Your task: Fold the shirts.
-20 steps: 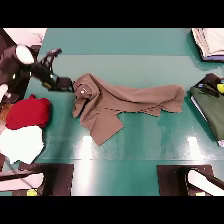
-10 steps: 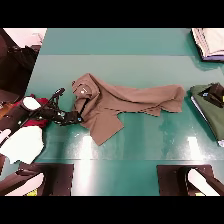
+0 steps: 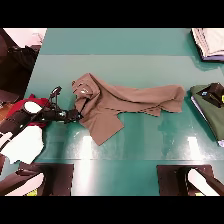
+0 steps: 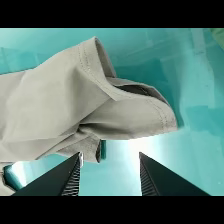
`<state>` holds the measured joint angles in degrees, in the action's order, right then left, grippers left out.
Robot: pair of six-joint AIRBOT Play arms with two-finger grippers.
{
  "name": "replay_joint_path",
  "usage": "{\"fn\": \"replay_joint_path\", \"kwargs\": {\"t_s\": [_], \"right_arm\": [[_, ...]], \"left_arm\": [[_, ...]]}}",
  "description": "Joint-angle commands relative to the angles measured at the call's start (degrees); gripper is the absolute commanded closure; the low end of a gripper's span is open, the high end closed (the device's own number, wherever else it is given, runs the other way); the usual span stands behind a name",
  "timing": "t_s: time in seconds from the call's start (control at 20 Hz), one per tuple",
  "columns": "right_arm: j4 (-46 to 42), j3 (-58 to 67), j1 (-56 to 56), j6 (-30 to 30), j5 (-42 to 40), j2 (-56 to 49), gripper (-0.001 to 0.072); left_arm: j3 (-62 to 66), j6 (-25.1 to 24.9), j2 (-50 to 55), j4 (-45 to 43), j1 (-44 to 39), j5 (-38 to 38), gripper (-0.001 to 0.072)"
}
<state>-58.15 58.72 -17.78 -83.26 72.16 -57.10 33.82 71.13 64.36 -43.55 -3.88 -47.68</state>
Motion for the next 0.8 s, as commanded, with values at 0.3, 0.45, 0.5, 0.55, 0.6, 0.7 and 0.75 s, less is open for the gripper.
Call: {"fn": "replay_joint_path", "kwargs": {"t_s": [0.3, 0.45, 0.5, 0.55, 0.6, 0.7, 0.75], "right_arm": [[-2.05, -0.02, -1.01, 0.04, 0.68, -0.26, 0.0301], [-1.92, -0.04, -3.15, 1.53, 5.31, -4.76, 0.0299], [-1.88, -0.04, -3.54, 2.62, 6.71, -7.1, 0.0298], [-1.9, -0.04, -3.52, 2.84, 7.48, -9.86, 0.0298], [-1.9, -0.04, -3.52, 3.02, 7.21, -12.39, 0.0298], [-1.79, -0.04, -3.52, 3.41, 5.14, -17.25, 0.0299], [-1.51, -0.04, -3.52, 3.45, 4.11, -19.58, 0.0298]], "left_arm": [[6.78, -1.18, 2.36, 1.97, -0.02, -5.16, 0.0679], [17.16, -2.69, 1.18, 1.51, -0.02, -10.12, 0.0679], [20.55, -2.67, 0.83, 1.33, 0.0, -11.1, 0.0679], [23.69, -2.64, 0.7, 1.03, -0.02, -11.98, 0.0679], [25.99, -2.62, 0.7, 1.05, -0.02, -12.55, 0.0679], [29.0, -2.6, 0.7, 1.05, -0.02, -13.51, 0.0679], [29.57, -2.6, 0.7, 1.05, -0.02, -13.66, 0.0679]]}}
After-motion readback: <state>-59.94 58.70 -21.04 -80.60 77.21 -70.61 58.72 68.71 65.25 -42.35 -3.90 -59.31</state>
